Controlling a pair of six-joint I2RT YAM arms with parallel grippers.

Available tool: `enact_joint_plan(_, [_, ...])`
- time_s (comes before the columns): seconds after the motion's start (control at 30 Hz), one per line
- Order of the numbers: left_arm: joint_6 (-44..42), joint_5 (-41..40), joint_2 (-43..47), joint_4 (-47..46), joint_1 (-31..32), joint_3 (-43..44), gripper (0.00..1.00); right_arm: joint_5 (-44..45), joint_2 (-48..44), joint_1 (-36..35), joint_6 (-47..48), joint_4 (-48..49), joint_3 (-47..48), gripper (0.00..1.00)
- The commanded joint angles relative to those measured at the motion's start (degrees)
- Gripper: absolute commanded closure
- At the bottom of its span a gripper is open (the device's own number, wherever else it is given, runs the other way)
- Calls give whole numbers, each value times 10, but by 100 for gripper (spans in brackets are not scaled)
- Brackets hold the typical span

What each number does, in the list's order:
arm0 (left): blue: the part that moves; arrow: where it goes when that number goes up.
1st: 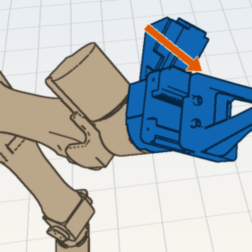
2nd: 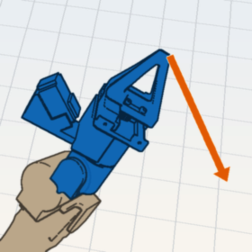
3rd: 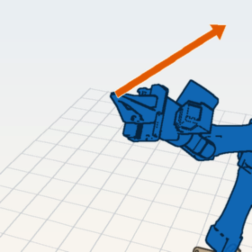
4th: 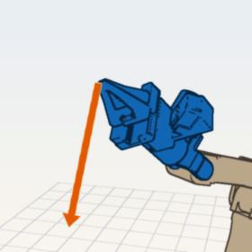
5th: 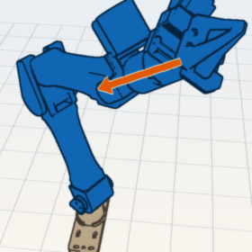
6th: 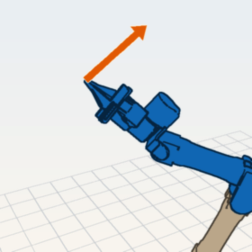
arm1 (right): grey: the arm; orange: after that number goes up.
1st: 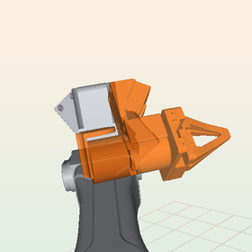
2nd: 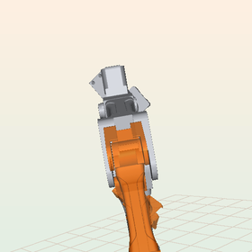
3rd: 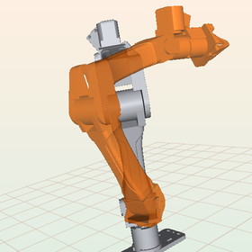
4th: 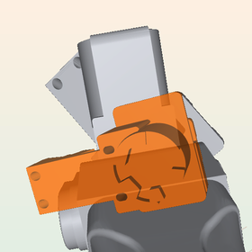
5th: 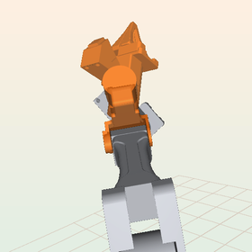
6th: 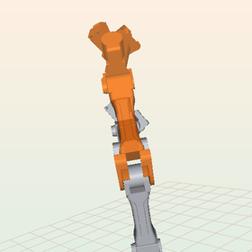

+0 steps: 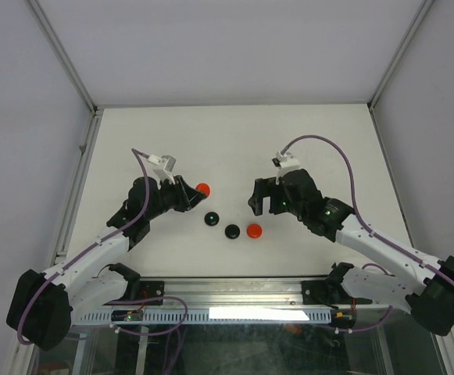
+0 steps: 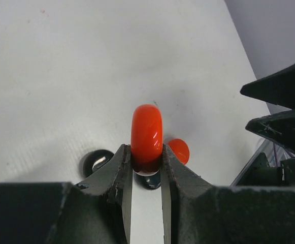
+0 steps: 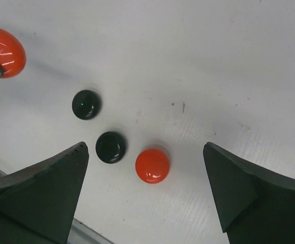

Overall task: Insert the wireless bluetooth earbuds into the charging case
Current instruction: Place the charging case at the center of the board.

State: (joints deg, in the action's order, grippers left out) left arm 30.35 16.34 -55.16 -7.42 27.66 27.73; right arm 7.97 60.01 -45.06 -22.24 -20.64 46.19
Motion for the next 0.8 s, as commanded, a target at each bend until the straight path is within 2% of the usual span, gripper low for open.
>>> enact_joint_plan(0.0, [77,-57,-6,5,-3,-41,100,28,-81,0,12,99,-74,1])
enact_joint_plan(0.13, [103,-71,-24,1,-3,-81,100,36,-143,1,29,155,-136,1])
enact_joint_plan(0.4, [132,-76,-73,-47,-3,-123,100,27,-160,0,32,134,-136,1])
enact_joint_plan(0.57, [137,-39,-132,-91,-3,-120,93,19,-170,0,21,135,-135,1])
enact_joint_plan(0.63, [134,-41,-134,-96,-3,-120,86,27,-176,1,17,131,-134,1])
enact_joint_plan(0.77, [131,-64,-124,-81,-3,-118,57,39,-181,0,13,119,-126,1])
